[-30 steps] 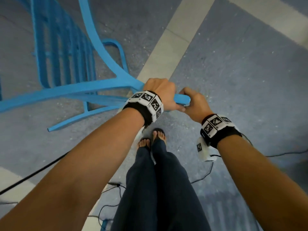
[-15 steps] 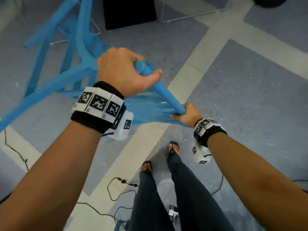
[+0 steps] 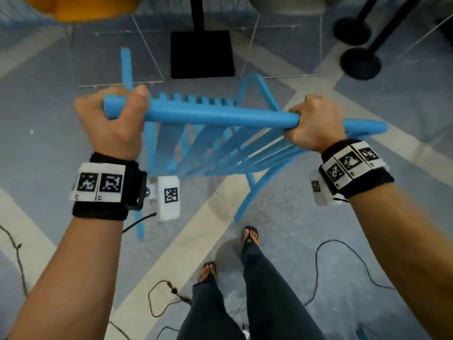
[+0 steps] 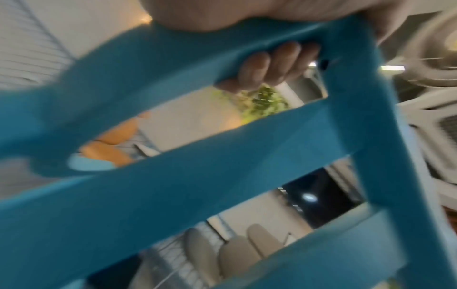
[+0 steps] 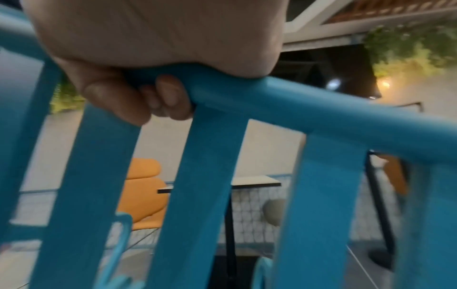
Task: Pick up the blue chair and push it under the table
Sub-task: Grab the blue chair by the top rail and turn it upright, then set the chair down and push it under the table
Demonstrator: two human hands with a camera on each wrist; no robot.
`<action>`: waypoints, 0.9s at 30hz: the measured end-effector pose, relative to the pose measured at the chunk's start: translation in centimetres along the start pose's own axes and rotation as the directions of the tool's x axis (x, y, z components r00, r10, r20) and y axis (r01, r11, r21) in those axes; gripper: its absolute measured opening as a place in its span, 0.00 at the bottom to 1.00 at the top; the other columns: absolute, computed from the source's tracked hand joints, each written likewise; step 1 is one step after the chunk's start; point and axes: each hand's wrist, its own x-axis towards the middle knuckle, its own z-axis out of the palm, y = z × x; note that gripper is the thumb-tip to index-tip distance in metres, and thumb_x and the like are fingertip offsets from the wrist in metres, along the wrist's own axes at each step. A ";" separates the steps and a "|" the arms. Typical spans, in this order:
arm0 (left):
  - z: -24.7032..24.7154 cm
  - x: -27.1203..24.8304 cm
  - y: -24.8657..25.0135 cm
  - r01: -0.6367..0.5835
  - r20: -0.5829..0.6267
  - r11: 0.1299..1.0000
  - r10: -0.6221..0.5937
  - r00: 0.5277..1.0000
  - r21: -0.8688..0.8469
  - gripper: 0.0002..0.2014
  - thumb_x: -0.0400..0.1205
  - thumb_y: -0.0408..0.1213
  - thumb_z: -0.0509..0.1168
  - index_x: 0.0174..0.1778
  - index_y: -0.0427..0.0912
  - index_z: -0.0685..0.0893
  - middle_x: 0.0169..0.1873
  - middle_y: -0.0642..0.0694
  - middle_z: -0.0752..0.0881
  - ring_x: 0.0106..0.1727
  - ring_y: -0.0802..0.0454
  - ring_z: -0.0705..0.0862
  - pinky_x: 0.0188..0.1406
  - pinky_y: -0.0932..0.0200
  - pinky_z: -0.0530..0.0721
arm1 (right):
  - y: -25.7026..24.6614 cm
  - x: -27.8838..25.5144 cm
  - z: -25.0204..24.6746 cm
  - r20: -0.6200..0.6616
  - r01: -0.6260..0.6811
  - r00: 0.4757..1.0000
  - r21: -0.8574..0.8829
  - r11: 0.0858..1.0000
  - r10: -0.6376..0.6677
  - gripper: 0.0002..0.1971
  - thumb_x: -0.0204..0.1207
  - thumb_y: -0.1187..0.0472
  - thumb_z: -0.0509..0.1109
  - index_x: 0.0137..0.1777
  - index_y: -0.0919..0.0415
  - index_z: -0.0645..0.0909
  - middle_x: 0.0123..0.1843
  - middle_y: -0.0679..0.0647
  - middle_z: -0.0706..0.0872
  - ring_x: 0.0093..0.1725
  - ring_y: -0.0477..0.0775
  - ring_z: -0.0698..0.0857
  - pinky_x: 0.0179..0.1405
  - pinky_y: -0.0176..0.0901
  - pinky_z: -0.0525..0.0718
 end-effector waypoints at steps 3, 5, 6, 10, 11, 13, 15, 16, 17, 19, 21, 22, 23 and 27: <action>-3.4 -1.1 -2.8 0.158 -0.142 0.981 -0.173 0.975 -0.112 0.06 0.62 0.49 0.63 0.23 0.61 0.85 0.14 0.66 0.81 0.16 0.69 0.74 0.19 0.65 0.67 | -3.8 -0.8 0.3 -0.025 0.062 0.998 -0.070 0.996 -0.064 0.21 0.51 0.54 0.58 0.38 0.62 0.87 0.37 0.68 0.84 0.40 0.70 0.82 0.34 0.45 0.67; -5.6 -1.7 -6.0 0.339 -0.235 0.931 -0.362 0.902 -0.136 0.11 0.56 0.51 0.62 0.23 0.48 0.78 0.17 0.59 0.79 0.20 0.69 0.74 0.23 0.69 0.70 | -6.0 -1.2 1.2 -0.023 0.048 0.998 -0.098 0.994 -0.051 0.17 0.51 0.55 0.60 0.35 0.60 0.86 0.33 0.63 0.82 0.35 0.65 0.80 0.33 0.43 0.66; -6.3 -2.1 -7.3 0.399 -0.259 0.910 -0.414 0.872 -0.110 0.14 0.55 0.52 0.61 0.27 0.46 0.74 0.22 0.57 0.76 0.23 0.65 0.74 0.26 0.69 0.70 | -6.7 -1.5 1.9 0.001 0.034 0.999 -0.114 0.993 -0.034 0.14 0.53 0.56 0.63 0.35 0.59 0.86 0.33 0.62 0.81 0.35 0.64 0.79 0.33 0.43 0.65; -7.1 -3.2 -10.8 0.516 -0.235 0.855 -0.513 0.826 -0.055 0.22 0.59 0.48 0.61 0.36 0.30 0.76 0.27 0.48 0.73 0.29 0.57 0.72 0.28 0.72 0.71 | -7.6 -2.6 4.7 -0.022 -0.039 0.999 -0.115 0.993 0.037 0.13 0.51 0.58 0.65 0.32 0.63 0.87 0.27 0.57 0.73 0.31 0.62 0.76 0.29 0.42 0.64; -7.2 -3.2 -11.5 0.534 -0.247 0.842 -0.534 0.809 -0.074 0.18 0.59 0.46 0.61 0.33 0.32 0.78 0.27 0.47 0.75 0.29 0.58 0.73 0.28 0.70 0.72 | -7.8 -2.9 5.3 -0.038 -0.053 0.998 -0.107 0.993 0.049 0.14 0.50 0.57 0.64 0.31 0.63 0.86 0.27 0.56 0.72 0.30 0.63 0.78 0.29 0.42 0.64; -7.4 -3.2 -12.3 0.559 -0.280 0.819 -0.570 0.772 -0.127 0.07 0.62 0.40 0.61 0.21 0.44 0.80 0.20 0.52 0.79 0.23 0.61 0.76 0.27 0.68 0.73 | -8.5 -3.8 6.8 -0.011 -0.090 0.996 -0.098 0.991 0.090 0.11 0.53 0.57 0.68 0.33 0.62 0.86 0.29 0.56 0.72 0.31 0.64 0.80 0.29 0.43 0.66; -8.3 -3.7 -13.8 0.572 -0.279 0.811 -0.582 0.764 -0.123 0.16 0.64 0.35 0.58 0.10 0.48 0.80 0.10 0.56 0.80 0.18 0.66 0.75 0.26 0.67 0.74 | -9.4 -4.8 8.7 0.027 -0.100 0.994 -0.090 0.991 0.103 0.08 0.54 0.59 0.72 0.33 0.61 0.86 0.30 0.55 0.72 0.31 0.63 0.80 0.29 0.42 0.67; -8.6 -4.1 -14.1 0.567 -0.272 0.815 -0.576 0.771 -0.120 0.18 0.64 0.34 0.57 0.09 0.49 0.81 0.09 0.58 0.80 0.17 0.66 0.75 0.28 0.64 0.75 | -9.8 -5.3 9.6 0.048 -0.102 0.993 -0.081 0.991 0.106 0.08 0.55 0.59 0.72 0.33 0.61 0.86 0.29 0.55 0.72 0.32 0.63 0.81 0.29 0.42 0.66; -8.9 -4.3 -14.8 0.563 -0.258 0.818 -0.572 0.778 -0.117 0.19 0.64 0.33 0.56 0.08 0.49 0.80 0.09 0.58 0.80 0.18 0.65 0.76 0.29 0.62 0.75 | -10.0 -5.7 10.4 0.064 -0.106 0.992 -0.076 0.991 0.111 0.08 0.55 0.58 0.71 0.33 0.61 0.85 0.29 0.55 0.72 0.32 0.63 0.81 0.29 0.41 0.66; -9.0 -4.4 -15.4 0.557 -0.235 0.822 -0.568 0.789 -0.117 0.19 0.65 0.33 0.56 0.08 0.49 0.79 0.09 0.57 0.80 0.19 0.63 0.77 0.30 0.62 0.76 | -9.9 -5.8 11.3 0.067 -0.114 0.991 -0.073 0.991 0.119 0.07 0.56 0.58 0.71 0.33 0.60 0.85 0.29 0.54 0.71 0.31 0.60 0.78 0.28 0.41 0.64; -9.1 -4.4 -15.8 0.570 -0.254 0.820 -0.561 0.788 -0.040 0.19 0.65 0.33 0.56 0.08 0.49 0.79 0.09 0.57 0.80 0.19 0.63 0.77 0.29 0.64 0.77 | -9.8 -5.6 11.4 0.046 -0.114 0.992 -0.058 0.992 0.117 0.06 0.56 0.59 0.72 0.31 0.60 0.84 0.26 0.52 0.69 0.28 0.57 0.72 0.28 0.40 0.64; -9.0 -4.2 -15.7 0.558 -0.265 0.829 -0.533 0.804 0.028 0.18 0.66 0.34 0.57 0.09 0.50 0.80 0.10 0.57 0.81 0.19 0.63 0.78 0.30 0.64 0.77 | -9.7 -5.4 11.3 0.037 -0.096 0.995 -0.051 0.994 0.098 0.05 0.55 0.59 0.71 0.29 0.60 0.84 0.24 0.51 0.68 0.28 0.56 0.72 0.26 0.39 0.63; -8.9 -4.2 -15.5 0.552 -0.281 0.828 -0.509 0.814 0.099 0.17 0.66 0.37 0.57 0.12 0.50 0.82 0.12 0.56 0.83 0.22 0.62 0.80 0.32 0.62 0.78 | -9.6 -5.4 11.2 0.029 -0.058 0.998 -0.042 0.997 0.059 0.06 0.53 0.58 0.70 0.27 0.60 0.82 0.23 0.51 0.68 0.27 0.57 0.73 0.25 0.37 0.62; -7.7 -4.6 -13.0 0.300 -0.281 0.732 -0.154 0.947 0.611 0.15 0.69 0.43 0.60 0.29 0.37 0.87 0.28 0.33 0.88 0.42 0.36 0.84 0.43 0.50 0.79 | -6.0 -6.6 11.2 -0.027 0.096 0.995 0.001 0.995 -0.096 0.15 0.57 0.45 0.62 0.33 0.58 0.78 0.29 0.53 0.81 0.35 0.57 0.79 0.25 0.39 0.67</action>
